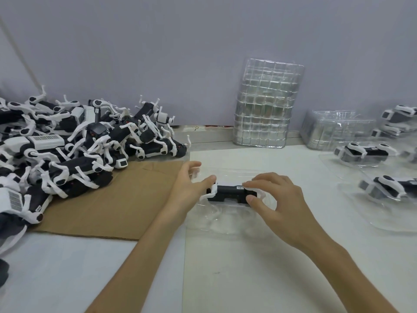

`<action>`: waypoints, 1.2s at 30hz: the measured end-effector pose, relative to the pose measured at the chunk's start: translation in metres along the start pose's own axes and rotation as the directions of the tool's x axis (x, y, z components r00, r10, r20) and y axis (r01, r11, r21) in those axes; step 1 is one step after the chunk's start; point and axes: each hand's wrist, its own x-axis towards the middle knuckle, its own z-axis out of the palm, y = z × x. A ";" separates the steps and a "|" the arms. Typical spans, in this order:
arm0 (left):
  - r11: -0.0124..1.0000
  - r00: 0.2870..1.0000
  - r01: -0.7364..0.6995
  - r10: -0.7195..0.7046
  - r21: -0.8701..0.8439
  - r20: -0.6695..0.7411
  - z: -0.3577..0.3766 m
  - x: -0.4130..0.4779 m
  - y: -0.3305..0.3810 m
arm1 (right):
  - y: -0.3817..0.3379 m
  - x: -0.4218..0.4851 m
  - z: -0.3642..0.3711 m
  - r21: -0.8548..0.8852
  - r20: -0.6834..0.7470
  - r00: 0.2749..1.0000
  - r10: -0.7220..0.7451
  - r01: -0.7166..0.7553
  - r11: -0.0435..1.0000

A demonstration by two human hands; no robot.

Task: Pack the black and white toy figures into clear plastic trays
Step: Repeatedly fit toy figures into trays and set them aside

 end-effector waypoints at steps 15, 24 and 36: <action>0.995 0.971 0.078 -0.060 -0.068 0.230 -0.023 -0.032 -0.005 | 0.008 0.005 -0.006 0.211 0.213 0.897 0.386 -0.428 0.879; 0.971 0.993 0.058 -0.032 -0.231 0.117 -0.014 -0.041 -0.010 | 0.002 0.008 -0.016 0.559 0.097 0.970 0.222 -0.237 0.794; 0.990 0.990 -0.101 0.091 -0.096 -0.110 -0.009 -0.048 -0.006 | 0.008 0.007 -0.006 0.501 -0.051 0.943 0.328 -0.260 0.826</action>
